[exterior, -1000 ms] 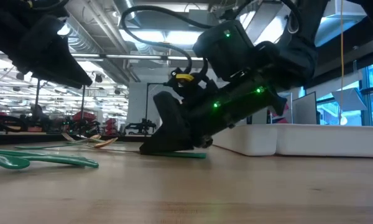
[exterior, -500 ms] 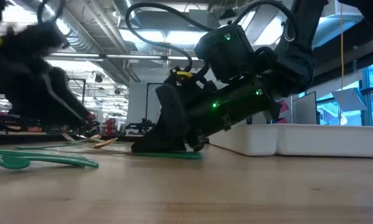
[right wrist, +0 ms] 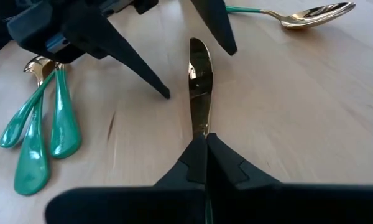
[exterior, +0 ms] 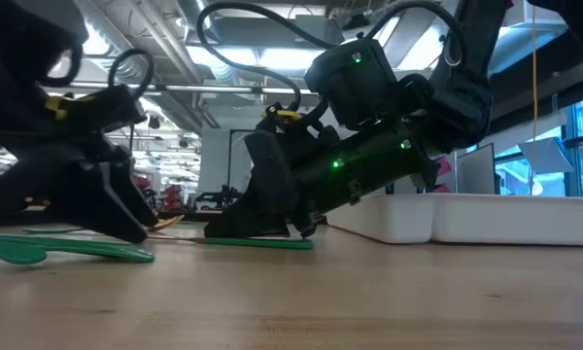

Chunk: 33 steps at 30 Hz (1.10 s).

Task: Sort silverware
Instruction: Put the green knife into the silverware tray

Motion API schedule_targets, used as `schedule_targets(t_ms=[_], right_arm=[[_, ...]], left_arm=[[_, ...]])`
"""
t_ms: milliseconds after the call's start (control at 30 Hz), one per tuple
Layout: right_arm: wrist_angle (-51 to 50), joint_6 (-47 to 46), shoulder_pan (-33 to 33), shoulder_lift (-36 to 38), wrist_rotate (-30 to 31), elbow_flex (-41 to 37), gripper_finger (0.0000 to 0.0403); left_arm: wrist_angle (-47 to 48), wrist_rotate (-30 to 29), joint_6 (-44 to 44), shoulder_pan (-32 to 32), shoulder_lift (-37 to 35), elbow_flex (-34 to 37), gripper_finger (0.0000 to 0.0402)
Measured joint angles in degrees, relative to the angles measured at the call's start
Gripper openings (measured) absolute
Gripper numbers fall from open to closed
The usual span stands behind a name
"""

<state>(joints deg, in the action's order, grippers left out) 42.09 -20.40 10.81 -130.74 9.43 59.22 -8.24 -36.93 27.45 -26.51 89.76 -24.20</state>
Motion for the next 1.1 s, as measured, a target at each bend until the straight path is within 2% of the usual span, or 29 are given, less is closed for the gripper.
schedule_targets(t_ms=[133,267,533,700,867,1100], right_arm=[[-0.02,0.73,0.0,0.26,-0.17,-0.02,0.0006],[1.35,2.67,0.07,0.81,-0.07,-0.03,0.0031],[-2.29,8.95,0.43,3.47,-0.26,1.67,0.0145],[-10.48,10.38,1.12,3.94,0.2,4.72,0.0187],[-16.92,10.5,2.58,4.17,4.17,6.21,0.0189],[-22.46,11.14,2.73,4.44,4.39,6.38,0.0154]], left_arm=[[0.19,4.33,0.98,1.78,0.41,-0.01,0.0265],[0.21,6.7,1.15,2.26,0.39,-0.03,0.022],[-0.17,9.21,0.95,2.24,0.49,-0.05,0.01],[-0.4,9.51,0.36,2.18,0.49,-0.03,0.0042],[-1.71,9.36,-1.58,1.49,0.61,0.16,0.0005],[-2.86,9.08,-2.84,-0.34,-0.49,0.37,0.0001]])
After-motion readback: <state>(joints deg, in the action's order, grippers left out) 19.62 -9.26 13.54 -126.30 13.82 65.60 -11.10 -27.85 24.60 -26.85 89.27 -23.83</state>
